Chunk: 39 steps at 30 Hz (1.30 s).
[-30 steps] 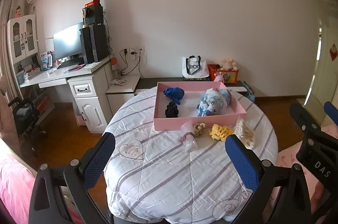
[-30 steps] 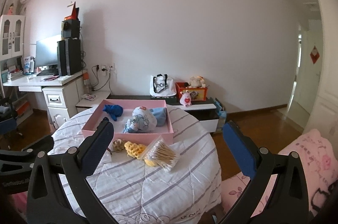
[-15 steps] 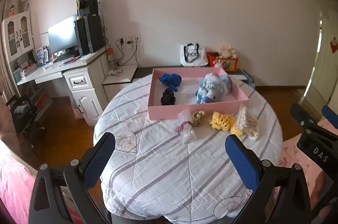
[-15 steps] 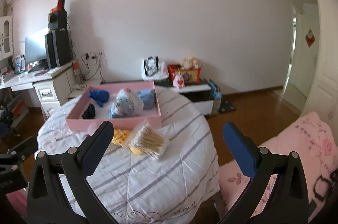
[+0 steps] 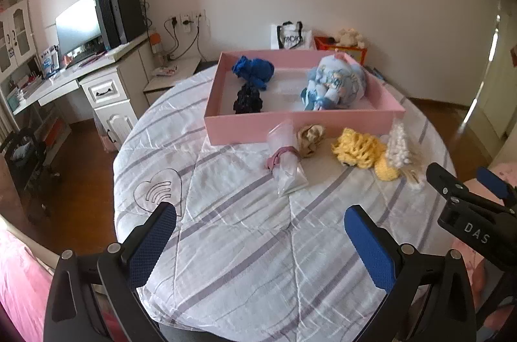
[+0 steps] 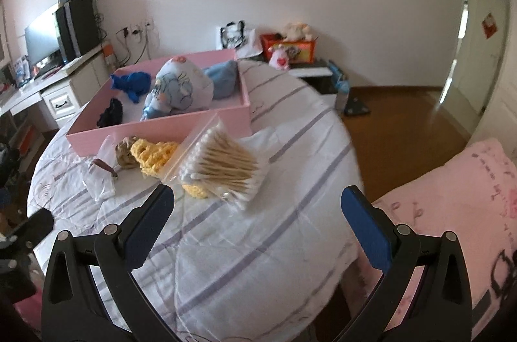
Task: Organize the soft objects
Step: 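Grasp the cotton swab bag with right tool while left tool grasps the plastic cup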
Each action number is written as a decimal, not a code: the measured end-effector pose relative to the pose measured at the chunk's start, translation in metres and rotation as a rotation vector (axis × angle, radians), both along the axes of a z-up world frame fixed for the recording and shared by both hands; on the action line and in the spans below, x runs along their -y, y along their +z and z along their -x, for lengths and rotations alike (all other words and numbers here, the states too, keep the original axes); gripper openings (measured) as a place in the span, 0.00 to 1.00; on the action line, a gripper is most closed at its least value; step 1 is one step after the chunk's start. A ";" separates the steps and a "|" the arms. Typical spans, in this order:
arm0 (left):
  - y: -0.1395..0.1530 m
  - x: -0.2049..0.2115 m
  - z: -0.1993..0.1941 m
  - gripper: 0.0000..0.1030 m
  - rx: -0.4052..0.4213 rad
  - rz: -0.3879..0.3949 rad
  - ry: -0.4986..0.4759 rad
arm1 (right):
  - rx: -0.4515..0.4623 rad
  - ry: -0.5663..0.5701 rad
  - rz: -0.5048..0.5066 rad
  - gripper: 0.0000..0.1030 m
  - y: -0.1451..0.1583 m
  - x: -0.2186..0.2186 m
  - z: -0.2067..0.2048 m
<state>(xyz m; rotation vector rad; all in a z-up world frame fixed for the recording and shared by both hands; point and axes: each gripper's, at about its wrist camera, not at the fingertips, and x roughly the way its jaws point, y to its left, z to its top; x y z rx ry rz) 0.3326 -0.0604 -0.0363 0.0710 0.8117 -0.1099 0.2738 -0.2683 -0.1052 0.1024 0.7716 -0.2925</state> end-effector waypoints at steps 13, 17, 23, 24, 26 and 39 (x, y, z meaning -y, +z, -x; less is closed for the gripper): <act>-0.031 -0.001 -0.047 1.00 -0.065 0.003 -0.002 | -0.067 0.016 -0.087 1.00 -0.030 0.007 -0.058; -0.040 0.003 -0.062 1.00 -0.084 -0.004 -0.009 | -0.080 0.011 -0.148 1.00 -0.043 0.019 -0.073; -0.052 0.007 -0.079 1.00 -0.111 0.003 -0.022 | -0.052 0.016 -0.239 0.89 -0.055 0.034 -0.071; -0.054 0.008 -0.081 1.00 -0.117 0.007 -0.024 | -0.050 0.020 -0.227 0.83 -0.054 0.034 -0.070; -0.058 0.010 -0.086 1.00 -0.128 0.016 -0.026 | -0.051 0.035 -0.228 0.80 -0.054 0.033 -0.069; -0.073 0.014 -0.122 0.97 -0.140 0.052 0.032 | -0.025 0.072 -0.203 0.78 -0.034 0.030 -0.053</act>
